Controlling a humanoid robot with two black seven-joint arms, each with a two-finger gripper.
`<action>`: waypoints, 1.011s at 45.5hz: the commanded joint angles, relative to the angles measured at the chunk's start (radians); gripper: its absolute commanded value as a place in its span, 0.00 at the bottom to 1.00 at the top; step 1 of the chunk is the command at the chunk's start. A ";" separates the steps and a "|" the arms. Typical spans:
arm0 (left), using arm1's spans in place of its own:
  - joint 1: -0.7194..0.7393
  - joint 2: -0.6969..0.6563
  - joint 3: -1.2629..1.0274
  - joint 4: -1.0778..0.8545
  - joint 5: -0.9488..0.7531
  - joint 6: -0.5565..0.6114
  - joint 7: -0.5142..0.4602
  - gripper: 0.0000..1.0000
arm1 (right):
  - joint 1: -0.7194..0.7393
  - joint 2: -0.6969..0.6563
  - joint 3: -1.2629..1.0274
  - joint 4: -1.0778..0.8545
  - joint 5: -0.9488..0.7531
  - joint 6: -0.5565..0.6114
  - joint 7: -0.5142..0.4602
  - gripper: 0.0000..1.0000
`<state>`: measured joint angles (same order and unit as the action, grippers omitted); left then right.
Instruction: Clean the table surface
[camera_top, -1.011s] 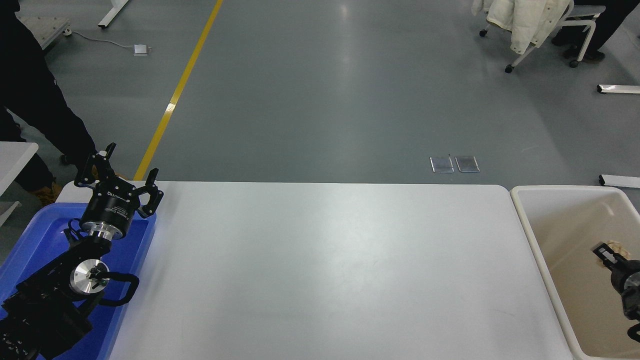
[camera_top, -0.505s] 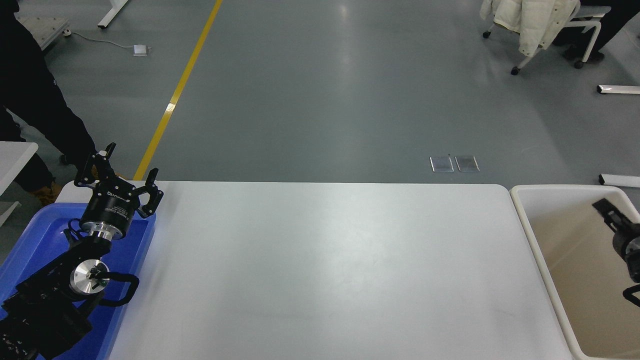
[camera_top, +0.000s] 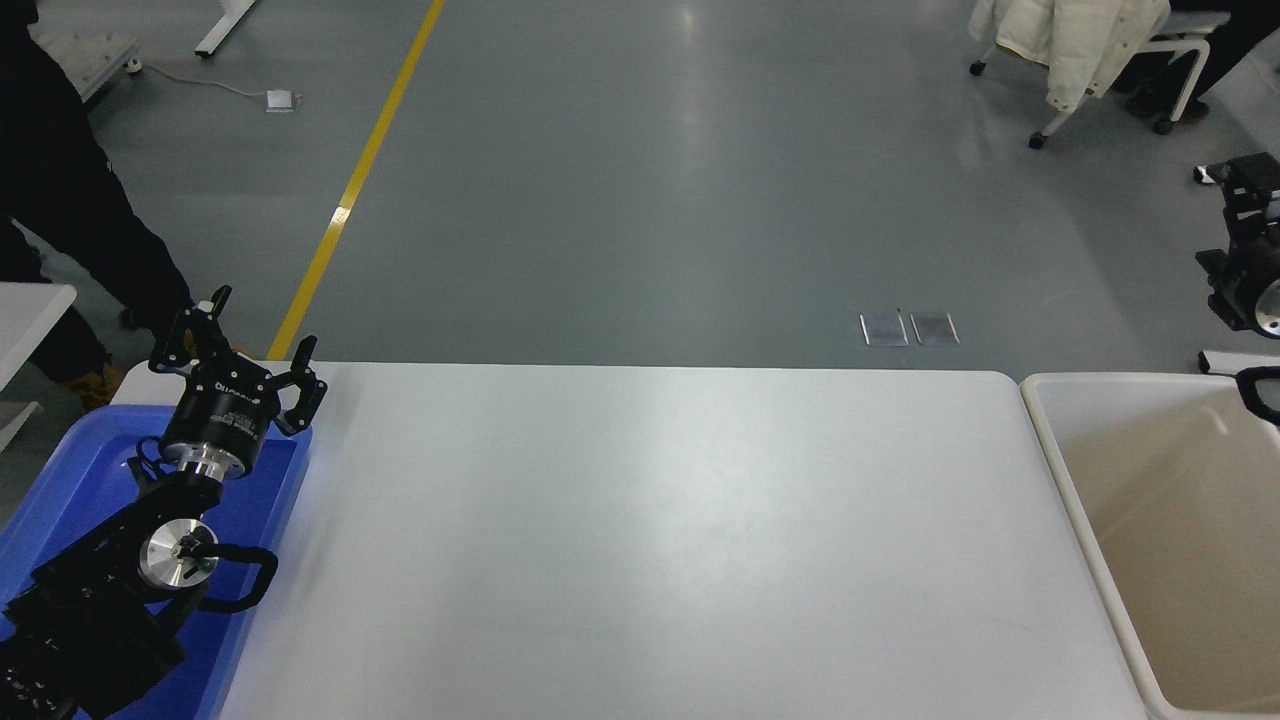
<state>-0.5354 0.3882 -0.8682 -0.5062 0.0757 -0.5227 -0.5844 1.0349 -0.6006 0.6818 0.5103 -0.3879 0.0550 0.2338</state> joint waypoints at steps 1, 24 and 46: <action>0.000 0.000 0.000 0.000 -0.001 0.001 0.000 1.00 | -0.082 0.018 0.338 0.188 0.001 0.005 -0.001 0.99; 0.000 0.000 0.000 0.000 -0.001 0.001 0.000 1.00 | -0.374 0.189 0.447 0.189 0.001 0.051 0.048 0.99; 0.000 0.000 0.000 0.000 -0.001 0.001 0.000 1.00 | -0.429 0.234 0.476 0.185 0.000 0.052 0.110 0.99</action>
<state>-0.5354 0.3882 -0.8682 -0.5062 0.0753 -0.5222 -0.5844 0.6291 -0.3876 1.1423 0.6977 -0.3867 0.1057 0.3288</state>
